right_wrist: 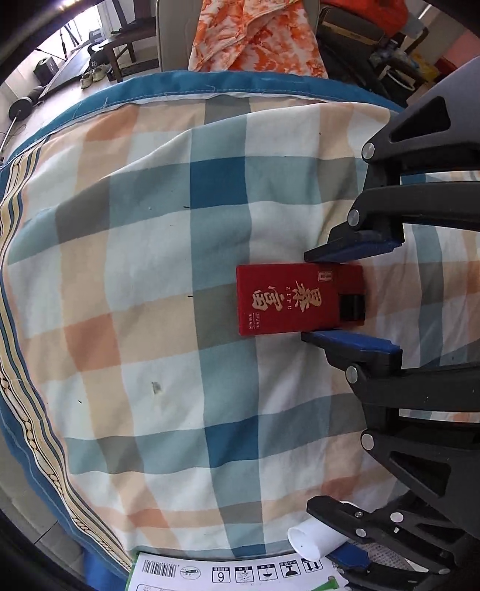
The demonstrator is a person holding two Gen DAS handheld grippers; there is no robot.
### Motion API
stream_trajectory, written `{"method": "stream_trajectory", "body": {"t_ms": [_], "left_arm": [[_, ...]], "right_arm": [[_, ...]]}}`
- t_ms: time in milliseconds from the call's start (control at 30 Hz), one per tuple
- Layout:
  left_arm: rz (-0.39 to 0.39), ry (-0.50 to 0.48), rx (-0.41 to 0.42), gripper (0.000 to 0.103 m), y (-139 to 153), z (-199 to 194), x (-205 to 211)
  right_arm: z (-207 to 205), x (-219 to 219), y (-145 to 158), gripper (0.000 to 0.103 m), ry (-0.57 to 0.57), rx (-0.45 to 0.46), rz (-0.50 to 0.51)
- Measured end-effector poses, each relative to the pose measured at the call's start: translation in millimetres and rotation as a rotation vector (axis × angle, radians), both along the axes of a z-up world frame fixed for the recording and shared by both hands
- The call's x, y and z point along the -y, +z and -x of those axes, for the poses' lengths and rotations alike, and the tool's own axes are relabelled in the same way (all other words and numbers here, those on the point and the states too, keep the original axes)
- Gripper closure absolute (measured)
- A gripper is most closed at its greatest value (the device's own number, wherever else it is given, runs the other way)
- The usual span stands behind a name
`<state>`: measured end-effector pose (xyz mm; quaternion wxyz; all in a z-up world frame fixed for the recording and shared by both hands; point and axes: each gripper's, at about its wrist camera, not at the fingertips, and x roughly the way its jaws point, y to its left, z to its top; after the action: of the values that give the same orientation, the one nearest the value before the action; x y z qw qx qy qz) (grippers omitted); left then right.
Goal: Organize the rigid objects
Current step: 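Carry the white cup and red card box into the box and lower them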
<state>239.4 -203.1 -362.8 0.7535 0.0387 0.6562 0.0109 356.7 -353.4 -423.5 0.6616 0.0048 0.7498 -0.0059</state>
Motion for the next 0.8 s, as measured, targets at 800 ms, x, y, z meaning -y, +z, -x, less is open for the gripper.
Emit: {"method": "stream_trajectory", "body": {"t_ms": [800], "left_arm": [[0.212, -0.036, 0.189, 0.074, 190, 19, -123]], "right_arm": [[98, -52, 216, 0.067, 0.020, 0.254, -0.223]]}}
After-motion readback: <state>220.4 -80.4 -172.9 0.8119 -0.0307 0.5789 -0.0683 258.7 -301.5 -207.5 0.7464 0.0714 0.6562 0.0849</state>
